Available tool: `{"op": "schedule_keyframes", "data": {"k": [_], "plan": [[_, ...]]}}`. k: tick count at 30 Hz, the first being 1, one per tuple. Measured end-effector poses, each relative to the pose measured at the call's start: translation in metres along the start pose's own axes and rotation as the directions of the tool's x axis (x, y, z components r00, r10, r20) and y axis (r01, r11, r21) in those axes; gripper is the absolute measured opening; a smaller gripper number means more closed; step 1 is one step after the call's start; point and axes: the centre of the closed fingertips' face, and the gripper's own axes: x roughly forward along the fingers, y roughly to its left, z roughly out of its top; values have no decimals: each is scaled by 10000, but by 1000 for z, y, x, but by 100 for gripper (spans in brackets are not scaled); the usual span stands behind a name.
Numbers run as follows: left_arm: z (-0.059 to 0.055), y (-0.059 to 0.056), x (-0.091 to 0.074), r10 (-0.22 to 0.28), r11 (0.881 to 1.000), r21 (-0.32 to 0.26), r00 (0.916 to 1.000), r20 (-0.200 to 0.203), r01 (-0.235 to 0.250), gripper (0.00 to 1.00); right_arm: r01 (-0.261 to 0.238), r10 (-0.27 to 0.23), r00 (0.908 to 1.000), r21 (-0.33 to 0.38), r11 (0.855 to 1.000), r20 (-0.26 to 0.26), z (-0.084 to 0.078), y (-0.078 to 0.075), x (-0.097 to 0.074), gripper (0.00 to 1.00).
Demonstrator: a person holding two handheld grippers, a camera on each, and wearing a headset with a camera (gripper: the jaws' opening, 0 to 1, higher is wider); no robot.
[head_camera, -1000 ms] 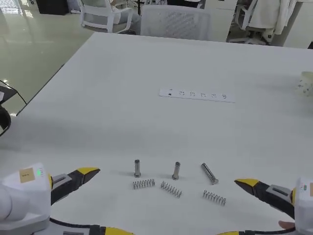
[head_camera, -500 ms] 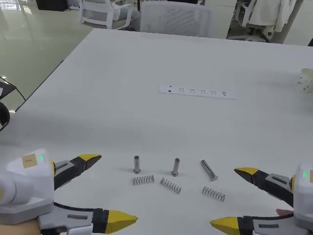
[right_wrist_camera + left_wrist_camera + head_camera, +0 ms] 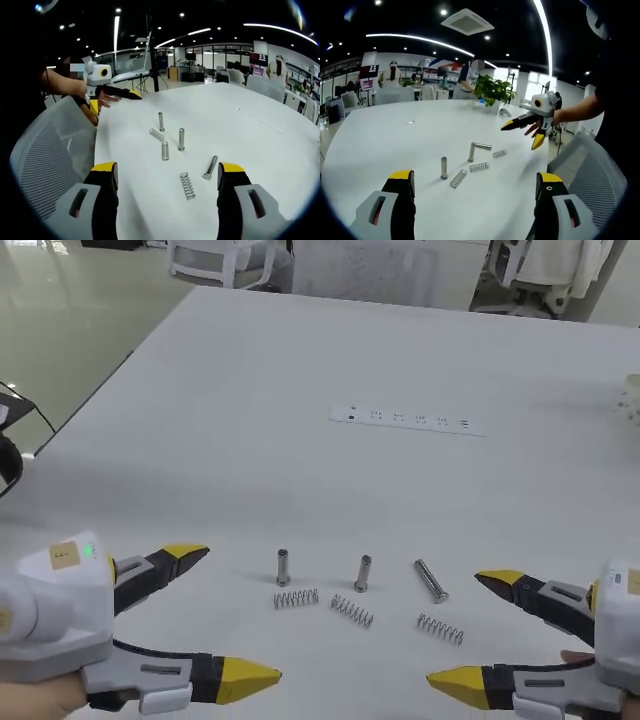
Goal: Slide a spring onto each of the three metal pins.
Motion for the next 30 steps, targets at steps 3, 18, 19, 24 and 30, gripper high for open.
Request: {"op": "schedule_keyframes", "data": {"k": [3, 18, 19, 24, 30], "plan": [[-1, 0, 0, 1, 10000, -19, 10000, -15, -1, 98, -15, 15, 10000, 48, 10000, -64, 0, -2, 1, 82], [0, -2, 3, -29, 10000, -59, 10000, 4, 29, 98, 183, -175, 9996, 310, 9994, -236, 13, -27, 10, 76], [0, -1, 3, -20, 10000, -70, 10000, 13, 20, 98, 207, -198, 9994, 336, 9992, -283, 13, -29, 11, 74], [0, 0, 2, 17, 10000, -73, 10000, 9, -17, 98, 211, -175, 9985, 681, 9975, -517, 14, -40, 19, 66], [1, 0, 2, 2, 10000, -73, 10000, 19, -2, 98, 263, -171, 9947, 896, 9956, -1011, 10, -48, 30, 53]]}}
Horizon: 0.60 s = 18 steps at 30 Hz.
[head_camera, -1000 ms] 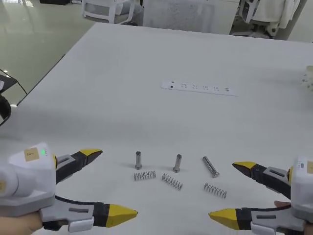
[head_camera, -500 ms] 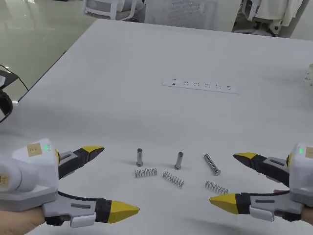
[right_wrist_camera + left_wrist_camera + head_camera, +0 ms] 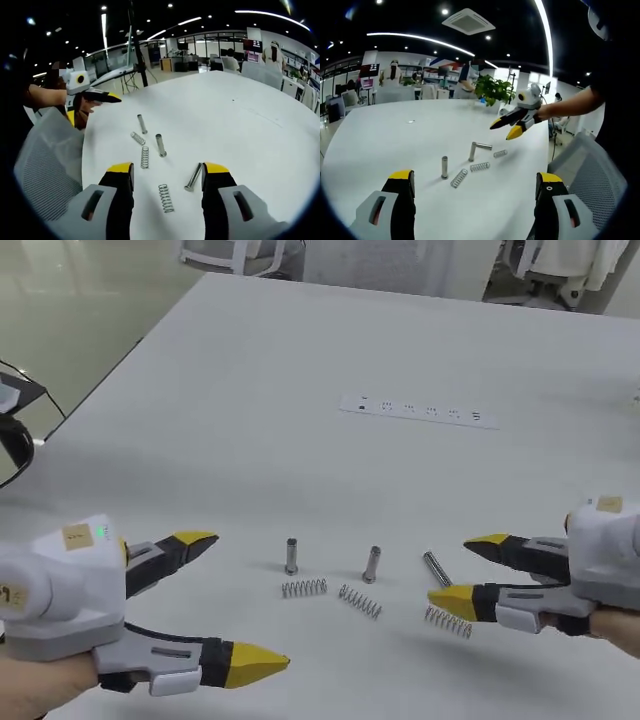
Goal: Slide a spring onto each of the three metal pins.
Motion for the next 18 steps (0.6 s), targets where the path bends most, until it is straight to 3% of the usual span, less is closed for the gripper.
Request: {"op": "schedule_keyframes", "data": {"k": [11, 18], "plan": [[-2, 0, 1, -34, 10000, -6, 10000, -63, 34, 98, 468, -419, 9939, 460, 9978, -1019, -8, -20, 16, 40], [-3, 2, 0, 0, 10000, -28, 10000, -97, -1, 98, 826, -693, 9803, 657, 9944, -1848, -14, -33, 27, 33]]}}
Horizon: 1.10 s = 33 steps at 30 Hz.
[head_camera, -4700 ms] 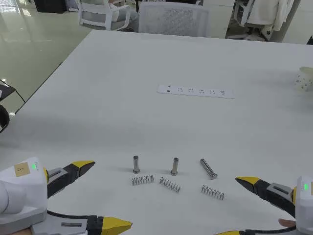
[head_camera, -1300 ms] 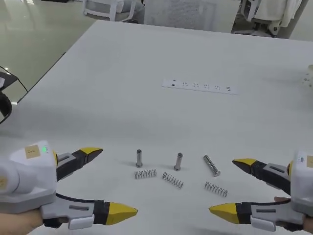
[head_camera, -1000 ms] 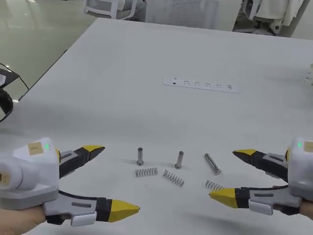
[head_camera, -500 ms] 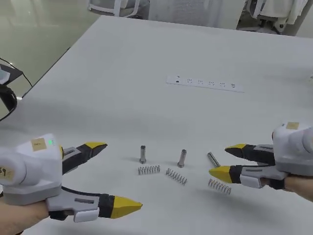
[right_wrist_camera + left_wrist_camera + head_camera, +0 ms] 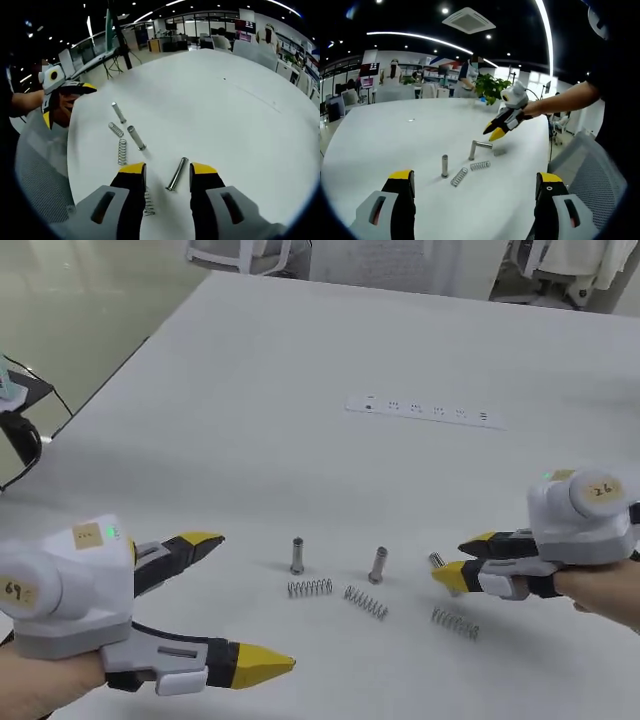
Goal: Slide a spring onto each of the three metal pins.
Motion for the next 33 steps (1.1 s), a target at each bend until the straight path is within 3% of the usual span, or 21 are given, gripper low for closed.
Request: {"op": "schedule_keyframes", "data": {"k": [6, 12, 19, 22, 33], "plan": [[-1, 1, 0, -39, 10000, -21, 10000, -72, 39, 98, 255, -221, 9978, 530, 9983, -624, -5, -13, 11, 28], [-2, 0, 0, -42, 10000, 6, 9999, -145, 42, 98, 381, -283, 9958, 1126, 9929, -874, -8, -16, 19, 24], [-2, 1, -1, -22, 10000, 1, 9998, -195, 23, 98, 505, -345, 9911, 1238, 9910, -1288, -16, -17, 26, 20], [-3, 0, -1, -41, 10000, -22, 9997, -226, 41, 98, 482, -301, 9923, 1511, 9873, -1202, -15, -17, 27, 18], [-7, 0, 0, -81, 10000, 6, 9994, -331, 81, 97, 676, -459, 9871, 1396, 9879, -1531, -16, -22, 33, 12]]}}
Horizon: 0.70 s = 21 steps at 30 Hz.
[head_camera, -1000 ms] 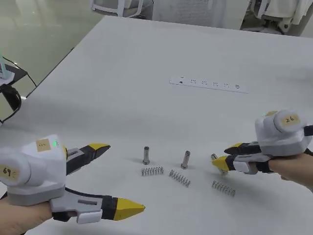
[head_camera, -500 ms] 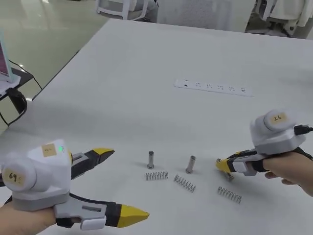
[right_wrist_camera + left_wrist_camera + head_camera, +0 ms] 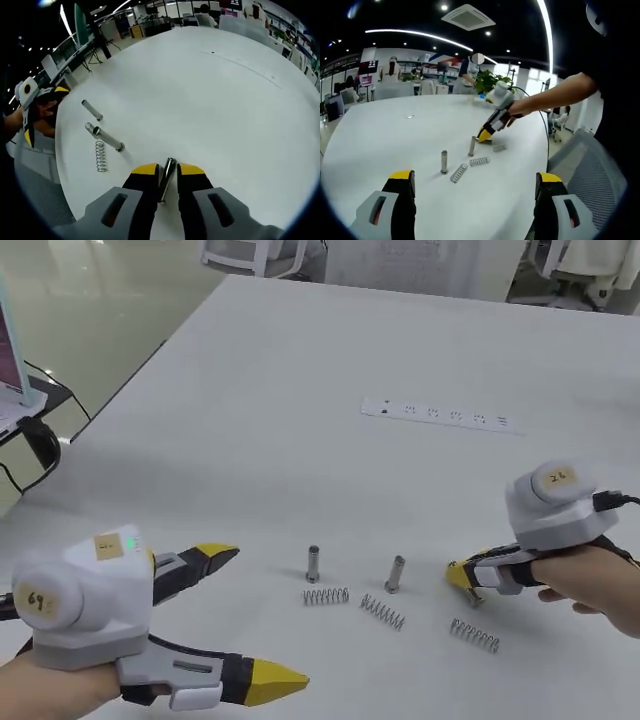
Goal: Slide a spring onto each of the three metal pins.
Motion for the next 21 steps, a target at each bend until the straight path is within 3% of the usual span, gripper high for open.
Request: {"op": "schedule_keyframes", "data": {"k": [15, 21], "plan": [[0, 0, 2, -53, 10000, 26, 10000, -13, 53, 97, 262, -265, 9995, -230, 9994, -141, -1, -2, 1, 6], [-2, -1, 1, -32, 10000, -18, 10000, -16, 32, 97, 229, -226, 9997, -192, 9996, 136, -1, -2, -6, 5]]}}
